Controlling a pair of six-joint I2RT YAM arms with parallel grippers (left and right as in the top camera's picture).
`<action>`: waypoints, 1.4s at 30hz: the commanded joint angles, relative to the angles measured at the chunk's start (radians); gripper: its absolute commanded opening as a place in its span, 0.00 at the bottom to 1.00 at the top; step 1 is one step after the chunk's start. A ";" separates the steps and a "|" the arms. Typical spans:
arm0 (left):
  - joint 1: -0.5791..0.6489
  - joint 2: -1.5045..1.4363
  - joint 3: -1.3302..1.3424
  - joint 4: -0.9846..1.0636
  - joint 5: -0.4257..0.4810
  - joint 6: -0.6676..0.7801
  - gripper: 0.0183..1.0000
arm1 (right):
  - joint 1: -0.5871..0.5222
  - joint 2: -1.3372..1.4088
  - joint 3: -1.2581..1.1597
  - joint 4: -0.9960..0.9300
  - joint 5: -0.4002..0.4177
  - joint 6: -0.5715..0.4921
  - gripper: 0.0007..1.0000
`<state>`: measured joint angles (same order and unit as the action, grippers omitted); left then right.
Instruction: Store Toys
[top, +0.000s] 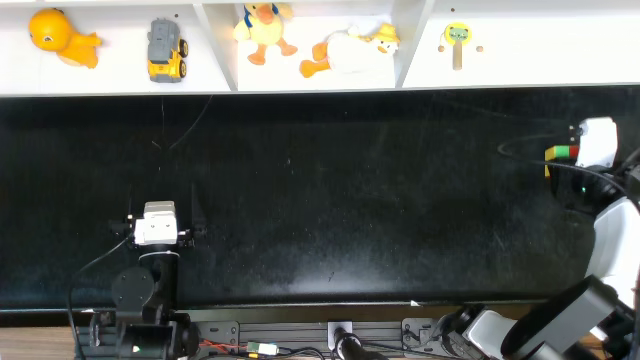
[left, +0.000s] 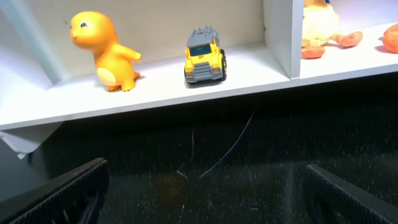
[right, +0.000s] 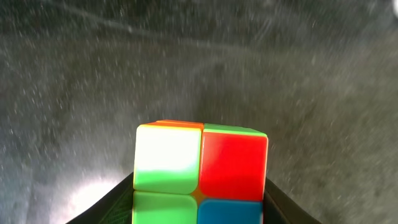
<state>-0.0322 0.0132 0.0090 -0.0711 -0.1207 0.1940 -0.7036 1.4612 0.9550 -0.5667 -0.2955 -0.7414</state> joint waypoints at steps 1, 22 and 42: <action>-0.002 -0.010 -0.001 -0.002 -0.008 0.019 1.00 | 0.046 -0.027 0.010 0.042 0.069 0.068 0.36; -0.002 -0.010 -0.001 -0.002 -0.008 0.019 1.00 | 0.082 0.048 0.282 0.012 0.027 0.238 0.33; -0.002 -0.010 -0.001 -0.002 -0.008 0.019 1.00 | 0.262 0.323 0.579 -0.027 0.058 0.361 0.33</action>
<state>-0.0322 0.0132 0.0090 -0.0711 -0.1207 0.1940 -0.4442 1.7527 1.4803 -0.5968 -0.2489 -0.4110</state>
